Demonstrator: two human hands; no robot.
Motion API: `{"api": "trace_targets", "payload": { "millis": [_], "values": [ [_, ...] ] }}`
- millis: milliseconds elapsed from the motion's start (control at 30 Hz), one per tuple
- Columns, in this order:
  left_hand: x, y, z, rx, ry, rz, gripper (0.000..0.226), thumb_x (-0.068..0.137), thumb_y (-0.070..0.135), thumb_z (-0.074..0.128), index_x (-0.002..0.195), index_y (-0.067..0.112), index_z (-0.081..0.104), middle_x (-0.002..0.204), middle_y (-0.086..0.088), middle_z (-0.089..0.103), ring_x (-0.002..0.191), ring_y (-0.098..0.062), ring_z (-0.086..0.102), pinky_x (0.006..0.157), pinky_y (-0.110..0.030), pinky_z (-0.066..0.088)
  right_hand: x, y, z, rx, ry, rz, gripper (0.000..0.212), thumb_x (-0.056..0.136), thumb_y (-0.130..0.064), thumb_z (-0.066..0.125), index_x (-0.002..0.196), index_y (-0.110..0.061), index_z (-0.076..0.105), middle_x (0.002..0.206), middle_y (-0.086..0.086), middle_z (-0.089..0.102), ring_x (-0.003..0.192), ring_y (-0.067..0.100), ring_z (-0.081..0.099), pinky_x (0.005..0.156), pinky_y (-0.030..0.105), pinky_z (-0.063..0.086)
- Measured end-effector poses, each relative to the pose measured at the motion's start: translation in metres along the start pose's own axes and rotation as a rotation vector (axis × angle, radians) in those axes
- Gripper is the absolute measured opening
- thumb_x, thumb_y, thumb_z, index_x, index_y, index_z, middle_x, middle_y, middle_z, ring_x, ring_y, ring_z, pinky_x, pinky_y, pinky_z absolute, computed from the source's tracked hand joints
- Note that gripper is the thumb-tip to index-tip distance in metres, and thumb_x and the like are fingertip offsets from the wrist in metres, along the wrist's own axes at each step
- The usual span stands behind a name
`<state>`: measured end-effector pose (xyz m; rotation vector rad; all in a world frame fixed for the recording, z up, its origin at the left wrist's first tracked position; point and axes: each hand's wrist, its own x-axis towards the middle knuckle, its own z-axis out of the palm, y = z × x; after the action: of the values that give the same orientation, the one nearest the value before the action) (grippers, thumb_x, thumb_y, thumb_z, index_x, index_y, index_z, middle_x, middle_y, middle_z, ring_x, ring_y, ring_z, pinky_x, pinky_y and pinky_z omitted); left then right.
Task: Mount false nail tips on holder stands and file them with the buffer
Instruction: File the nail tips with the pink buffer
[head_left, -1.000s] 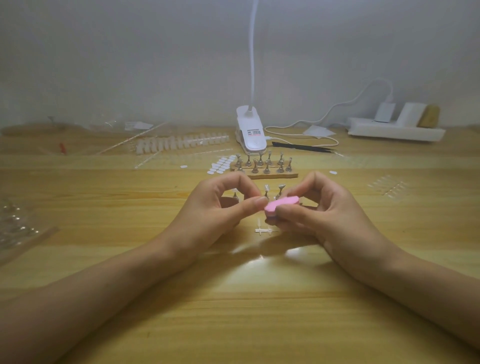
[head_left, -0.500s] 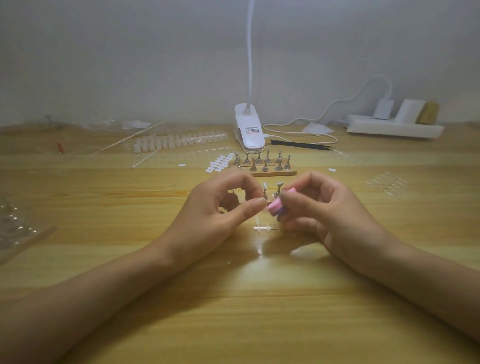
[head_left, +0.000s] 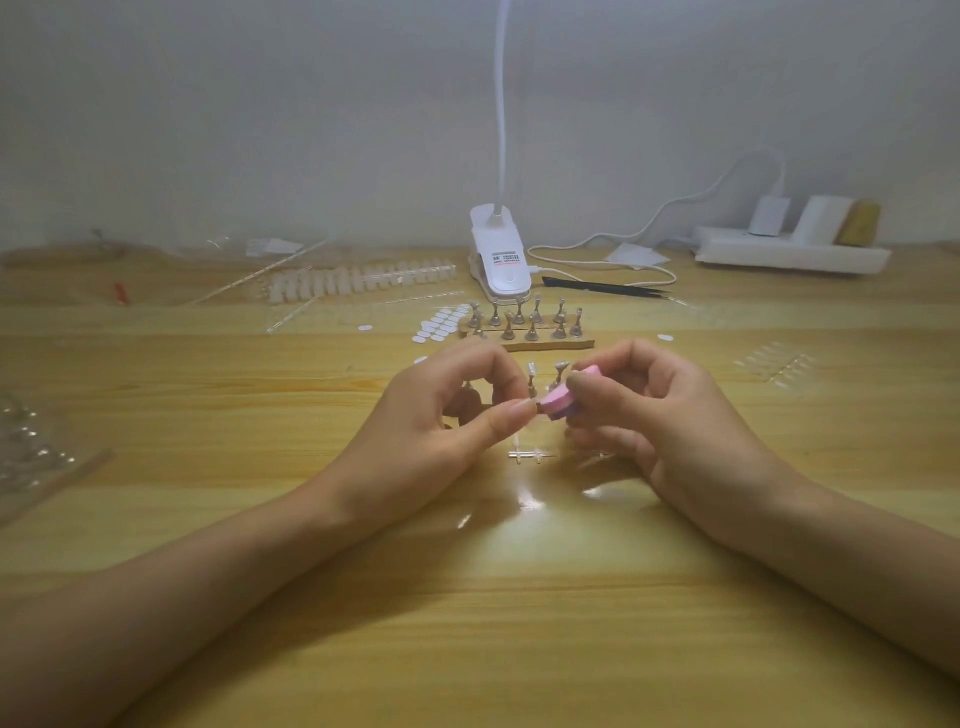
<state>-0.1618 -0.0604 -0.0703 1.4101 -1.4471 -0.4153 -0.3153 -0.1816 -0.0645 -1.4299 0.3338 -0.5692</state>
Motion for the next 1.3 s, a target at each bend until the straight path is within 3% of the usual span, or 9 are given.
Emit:
{"api": "trace_targets", "payload": {
  "millis": [100, 233, 600, 733, 833, 967, 1067, 1200, 1300],
  "values": [
    [0.0004, 0.0004, 0.0005, 0.003, 0.002, 0.008, 0.009, 0.088, 0.02, 0.062, 0.08, 0.017, 0.059, 0.084, 0.01, 0.057, 0.078, -0.009, 0.056, 0.069, -0.031, 0.05, -0.0016, 0.0001, 0.0042, -0.125, -0.142, 0.03, 0.033, 0.07, -0.021, 0.082, 0.09, -0.007, 0.059, 0.085, 0.015, 0.076, 0.075, 0.023, 0.074, 0.061, 0.026, 0.058],
    [0.0003, 0.001, 0.0007, -0.011, -0.008, -0.007, 0.011, 0.089, 0.018, 0.064, 0.08, 0.018, 0.059, 0.083, 0.011, 0.057, 0.074, -0.007, 0.055, 0.067, -0.024, 0.046, -0.0006, -0.0004, 0.0005, -0.021, 0.011, -0.003, 0.039, 0.065, -0.026, 0.08, 0.09, -0.006, 0.057, 0.084, 0.013, 0.075, 0.073, 0.02, 0.073, 0.06, 0.025, 0.058],
    [-0.0002, 0.0021, -0.0001, -0.075, -0.002, -0.055, 0.013, 0.087, 0.018, 0.068, 0.078, 0.013, 0.061, 0.081, -0.001, 0.059, 0.074, -0.021, 0.059, 0.068, -0.034, 0.048, -0.0027, 0.0024, 0.0031, -0.129, -0.132, -0.004, 0.038, 0.072, -0.02, 0.082, 0.091, -0.003, 0.054, 0.087, 0.013, 0.076, 0.078, 0.026, 0.075, 0.06, 0.026, 0.058],
    [-0.0008, 0.0017, -0.0012, -0.095, 0.009, -0.079, 0.014, 0.088, 0.019, 0.069, 0.078, 0.014, 0.061, 0.079, 0.006, 0.058, 0.071, -0.017, 0.055, 0.064, -0.021, 0.042, -0.0013, 0.0002, 0.0013, -0.035, 0.005, -0.015, 0.041, 0.065, -0.027, 0.082, 0.09, -0.007, 0.057, 0.085, 0.013, 0.075, 0.076, 0.026, 0.074, 0.059, 0.025, 0.057],
    [-0.0004, 0.0022, 0.0003, -0.076, 0.01, -0.059, 0.012, 0.086, 0.02, 0.067, 0.077, 0.014, 0.061, 0.08, 0.003, 0.059, 0.075, -0.017, 0.059, 0.066, -0.029, 0.047, -0.0038, 0.0013, 0.0043, -0.161, -0.164, 0.001, 0.031, 0.075, -0.02, 0.08, 0.088, -0.008, 0.055, 0.085, 0.014, 0.076, 0.078, 0.027, 0.075, 0.059, 0.024, 0.056],
    [-0.0016, 0.0014, -0.0009, -0.074, 0.032, -0.062, 0.015, 0.089, 0.016, 0.07, 0.077, 0.015, 0.061, 0.079, 0.005, 0.059, 0.073, -0.019, 0.057, 0.065, -0.021, 0.044, -0.0016, 0.0015, 0.0004, -0.048, 0.016, -0.027, 0.04, 0.069, -0.029, 0.078, 0.093, -0.006, 0.056, 0.084, 0.012, 0.075, 0.075, 0.021, 0.073, 0.06, 0.025, 0.057],
    [-0.0009, 0.0018, -0.0005, -0.064, 0.034, -0.043, 0.014, 0.087, 0.019, 0.069, 0.077, 0.016, 0.061, 0.081, 0.001, 0.059, 0.077, -0.026, 0.061, 0.069, -0.033, 0.049, -0.0028, 0.002, 0.0023, -0.153, -0.16, 0.0, 0.033, 0.078, -0.022, 0.076, 0.094, -0.004, 0.054, 0.085, 0.013, 0.075, 0.077, 0.024, 0.074, 0.061, 0.027, 0.058],
    [-0.0003, 0.0018, 0.0, -0.063, 0.029, -0.052, 0.016, 0.088, 0.017, 0.071, 0.076, 0.016, 0.061, 0.08, 0.006, 0.058, 0.076, -0.031, 0.059, 0.068, -0.029, 0.046, -0.0009, 0.0019, -0.0004, -0.038, -0.023, -0.022, 0.036, 0.075, -0.029, 0.073, 0.094, -0.005, 0.055, 0.082, 0.01, 0.074, 0.074, 0.019, 0.073, 0.06, 0.026, 0.058],
    [-0.0005, 0.0033, -0.0002, -0.074, 0.038, -0.056, 0.015, 0.085, 0.024, 0.071, 0.076, 0.017, 0.061, 0.079, 0.005, 0.06, 0.078, -0.034, 0.061, 0.068, -0.032, 0.047, -0.0025, 0.003, 0.002, -0.131, -0.158, -0.001, 0.033, 0.079, -0.022, 0.074, 0.095, -0.002, 0.053, 0.085, 0.013, 0.075, 0.076, 0.022, 0.074, 0.061, 0.027, 0.058]
  ]
}}
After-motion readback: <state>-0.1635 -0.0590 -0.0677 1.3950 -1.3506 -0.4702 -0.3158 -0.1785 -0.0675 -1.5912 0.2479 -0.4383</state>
